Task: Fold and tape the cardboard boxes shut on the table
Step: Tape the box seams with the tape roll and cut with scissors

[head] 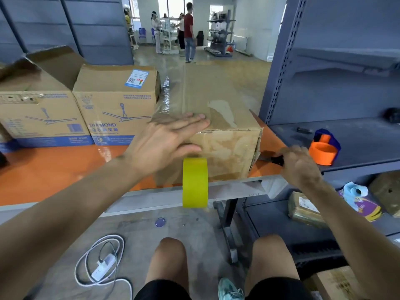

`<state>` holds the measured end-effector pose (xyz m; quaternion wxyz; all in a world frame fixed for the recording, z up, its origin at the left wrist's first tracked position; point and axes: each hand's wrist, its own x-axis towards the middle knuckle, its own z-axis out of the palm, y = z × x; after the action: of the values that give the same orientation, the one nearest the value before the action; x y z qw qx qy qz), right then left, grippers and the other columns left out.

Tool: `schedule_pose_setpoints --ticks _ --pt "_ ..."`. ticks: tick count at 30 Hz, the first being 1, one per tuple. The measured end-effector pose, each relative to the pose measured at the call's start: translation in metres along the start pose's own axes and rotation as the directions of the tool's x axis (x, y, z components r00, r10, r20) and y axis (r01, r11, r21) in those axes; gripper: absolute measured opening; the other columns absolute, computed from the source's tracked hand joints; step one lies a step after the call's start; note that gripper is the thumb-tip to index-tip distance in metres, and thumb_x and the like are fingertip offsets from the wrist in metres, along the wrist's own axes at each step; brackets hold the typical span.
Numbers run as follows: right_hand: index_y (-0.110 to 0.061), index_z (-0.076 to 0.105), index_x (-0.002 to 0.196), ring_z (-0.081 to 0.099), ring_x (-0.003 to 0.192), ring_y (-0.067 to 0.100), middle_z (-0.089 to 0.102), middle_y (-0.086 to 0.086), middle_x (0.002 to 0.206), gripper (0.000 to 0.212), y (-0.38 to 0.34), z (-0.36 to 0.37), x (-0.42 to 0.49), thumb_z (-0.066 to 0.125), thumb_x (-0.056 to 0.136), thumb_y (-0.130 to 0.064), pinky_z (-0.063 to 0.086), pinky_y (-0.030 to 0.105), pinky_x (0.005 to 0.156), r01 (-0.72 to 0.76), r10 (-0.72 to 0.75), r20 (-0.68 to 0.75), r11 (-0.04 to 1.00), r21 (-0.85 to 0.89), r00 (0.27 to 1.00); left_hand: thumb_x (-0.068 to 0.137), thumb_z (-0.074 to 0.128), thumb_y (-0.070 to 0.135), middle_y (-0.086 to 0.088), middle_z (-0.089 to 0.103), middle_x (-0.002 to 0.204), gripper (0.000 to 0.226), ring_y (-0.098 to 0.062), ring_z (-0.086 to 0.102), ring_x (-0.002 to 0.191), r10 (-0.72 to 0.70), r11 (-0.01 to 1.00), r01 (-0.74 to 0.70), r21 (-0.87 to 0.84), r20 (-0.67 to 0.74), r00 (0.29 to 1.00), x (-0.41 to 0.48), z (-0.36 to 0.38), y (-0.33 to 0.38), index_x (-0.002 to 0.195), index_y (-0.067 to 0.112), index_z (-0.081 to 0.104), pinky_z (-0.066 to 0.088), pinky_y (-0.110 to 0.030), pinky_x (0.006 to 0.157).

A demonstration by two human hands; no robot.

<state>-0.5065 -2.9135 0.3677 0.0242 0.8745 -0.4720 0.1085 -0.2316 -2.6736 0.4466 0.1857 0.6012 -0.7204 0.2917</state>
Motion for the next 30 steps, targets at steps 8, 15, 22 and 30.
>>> schedule_pose_setpoints --ticks 8,15,22,30 --pt "-0.028 0.063 0.13 0.065 0.099 0.03 0.067 0.005 0.104 0.038 0.011 -0.03 0.006 0.058 0.094 -0.019 0.053 0.039 0.081 0.107 -0.101 0.23 0.994 -0.013 0.968 0.093 0.07 0.044 0.004 0.064 0.136 0.053 -0.023 0.062 0.122 -0.037 0.998 0.04 -0.042 0.057 0.998 0.004 -0.007 0.004 0.141 0.027 0.056 0.048 -0.032 0.091" --pt "-0.033 0.068 0.116 0.059 0.077 0.014 0.068 -0.01 0.093 0.032 0.026 -0.04 -0.002 0.055 0.094 -0.013 0.043 0.026 0.065 0.124 -0.103 0.17 0.986 -0.114 0.98 0.098 0.064 0.034 -0.007 0.055 0.139 0.009 -0.034 0.054 0.112 0.047 0.999 -0.049 0.012 0.154 0.987 0.009 -0.008 0.006 0.104 0.031 0.07 0.051 -0.047 0.088" --pt "-0.014 0.071 0.114 0.072 0.081 0.038 0.07 0.02 0.087 0.024 0.043 -0.072 -0.034 0.063 0.095 -0.001 0.056 0.032 0.055 -0.061 -0.266 0.22 0.501 0.863 0.939 0.1 0.062 0.028 -0.003 0.029 0.166 0.035 -0.029 0.037 0.148 0.066 0.997 -0.051 -0.065 0.257 0.964 -0.002 -0.025 -0.002 0.135 0.034 0.062 0.039 -0.047 0.115" --pt "-0.035 0.074 0.115 0.071 0.074 0.012 0.074 0.005 0.09 0.05 0.015 -0.121 -0.055 0.062 0.091 0.008 0.053 0.018 0.06 0.256 -0.597 0.144 0.533 0.807 0.789 0.098 0.064 0.032 0.008 0.038 0.16 0.031 -0.03 0.041 0.131 -0.015 1.0 0.012 0.015 0.217 0.976 -0.003 -0.03 0.015 0.127 0.04 0.068 0.024 -0.036 0.092"
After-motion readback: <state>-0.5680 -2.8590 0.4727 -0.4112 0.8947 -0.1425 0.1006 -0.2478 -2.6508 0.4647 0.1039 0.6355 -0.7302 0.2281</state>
